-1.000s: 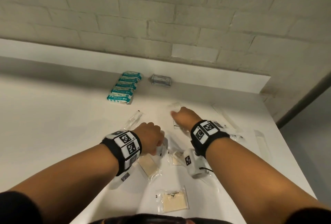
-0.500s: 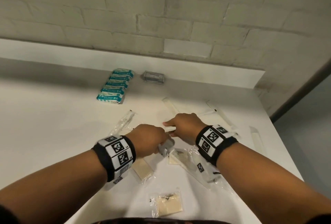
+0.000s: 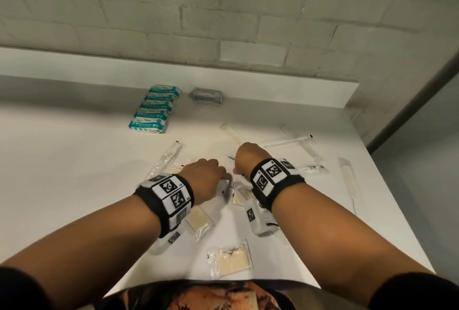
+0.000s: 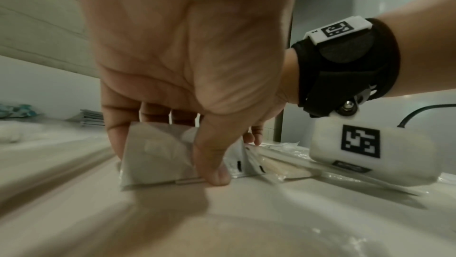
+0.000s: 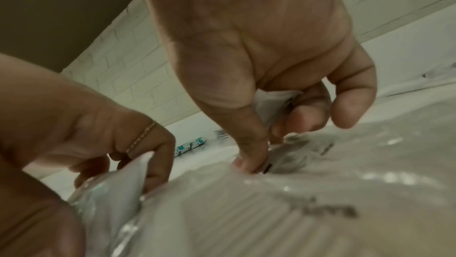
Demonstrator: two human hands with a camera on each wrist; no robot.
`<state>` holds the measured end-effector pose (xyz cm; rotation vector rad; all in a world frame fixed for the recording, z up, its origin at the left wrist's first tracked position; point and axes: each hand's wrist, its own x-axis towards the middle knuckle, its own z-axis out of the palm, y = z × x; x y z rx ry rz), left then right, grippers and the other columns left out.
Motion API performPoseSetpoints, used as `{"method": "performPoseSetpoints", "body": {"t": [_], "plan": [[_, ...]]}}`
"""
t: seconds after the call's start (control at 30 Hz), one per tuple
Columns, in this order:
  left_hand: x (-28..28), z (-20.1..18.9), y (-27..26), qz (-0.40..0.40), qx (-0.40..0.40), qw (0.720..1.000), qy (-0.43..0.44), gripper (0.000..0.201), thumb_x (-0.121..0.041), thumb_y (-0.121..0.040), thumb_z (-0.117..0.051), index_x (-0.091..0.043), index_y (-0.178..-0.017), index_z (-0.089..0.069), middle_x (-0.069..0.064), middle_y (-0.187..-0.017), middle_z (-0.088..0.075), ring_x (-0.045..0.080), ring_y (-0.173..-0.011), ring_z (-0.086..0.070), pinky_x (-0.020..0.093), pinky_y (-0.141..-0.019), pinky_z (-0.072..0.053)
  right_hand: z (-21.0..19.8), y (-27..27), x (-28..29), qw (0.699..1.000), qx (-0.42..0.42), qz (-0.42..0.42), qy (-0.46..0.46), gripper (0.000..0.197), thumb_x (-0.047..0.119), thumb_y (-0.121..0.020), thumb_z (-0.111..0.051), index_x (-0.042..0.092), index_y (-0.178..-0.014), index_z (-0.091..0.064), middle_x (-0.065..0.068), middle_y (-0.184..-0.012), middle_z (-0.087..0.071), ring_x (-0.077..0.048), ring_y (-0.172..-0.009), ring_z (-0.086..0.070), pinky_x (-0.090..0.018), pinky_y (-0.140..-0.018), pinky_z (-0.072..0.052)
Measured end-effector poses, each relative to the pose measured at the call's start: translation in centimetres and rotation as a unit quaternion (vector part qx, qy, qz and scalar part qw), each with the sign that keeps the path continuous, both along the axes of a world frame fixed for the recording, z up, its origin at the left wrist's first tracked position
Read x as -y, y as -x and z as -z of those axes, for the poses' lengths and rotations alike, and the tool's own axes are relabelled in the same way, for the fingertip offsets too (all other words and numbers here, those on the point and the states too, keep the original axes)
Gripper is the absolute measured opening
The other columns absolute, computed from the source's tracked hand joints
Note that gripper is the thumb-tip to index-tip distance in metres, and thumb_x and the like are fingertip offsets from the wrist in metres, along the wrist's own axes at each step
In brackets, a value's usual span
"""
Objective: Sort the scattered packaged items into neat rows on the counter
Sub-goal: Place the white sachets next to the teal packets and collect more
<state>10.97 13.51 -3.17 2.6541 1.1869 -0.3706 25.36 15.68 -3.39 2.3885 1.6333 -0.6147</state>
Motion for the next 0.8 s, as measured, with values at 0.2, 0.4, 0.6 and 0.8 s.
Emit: {"method": "performPoseSetpoints", "body": {"t": [0.2,0.4,0.6,0.8], "plan": [[-0.1,-0.6,0.2,-0.032,-0.004,0.997,0.067,0.028,-0.020,-0.089,-0.055,-0.024,-0.116,-0.052,0.001,-0.109,-0.060,0.020,-0.091,-0.057,0.031,-0.071,-0.044,-0.9,-1.2,2.0,0.996,-0.038,-0.072,-0.025,0.028,0.020,-0.091,-0.058,0.004,-0.113,-0.059,-0.011,-0.113,-0.065,-0.025,-0.095,-0.061,-0.031,-0.078,-0.047],[-0.1,-1.4,1.6,-0.062,0.068,0.996,-0.017,0.028,-0.037,-0.091,-0.051,-0.024,-0.069,-0.042,-0.001,-0.082,-0.048,0.020,-0.085,-0.052,0.030,-0.074,-0.037,-6.3,-10.9,8.0,0.992,-0.082,0.022,-0.093,0.025,0.026,-0.092,-0.058,0.004,-0.104,-0.059,-0.011,-0.093,-0.059,-0.024,-0.082,-0.053,-0.027,-0.064,-0.038],[4.3,-2.0,-3.3,0.048,0.107,0.993,0.031,0.030,-0.043,-0.087,-0.058,-0.015,-0.078,-0.056,-0.001,-0.084,-0.055,0.020,-0.084,-0.053,0.032,-0.070,-0.040,-6.1,-15.0,13.9,0.988,-0.089,0.125,0.022,0.027,0.016,-0.087,-0.069,0.005,-0.108,-0.055,-0.008,-0.080,-0.060,-0.021,-0.070,-0.061,-0.034,-0.069,-0.058],[6.5,-1.8,-4.9,0.025,0.029,0.999,0.016,0.042,-0.050,-0.086,-0.056,-0.022,-0.059,-0.040,-0.006,-0.064,-0.043,0.017,-0.070,-0.046,0.029,-0.060,-0.032,-4.2,-13.9,15.6,0.984,-0.030,0.146,0.100,0.038,0.033,-0.088,-0.067,-0.001,-0.104,-0.062,-0.008,-0.090,-0.068,-0.022,-0.074,-0.061,-0.033,-0.082,-0.053]]}}
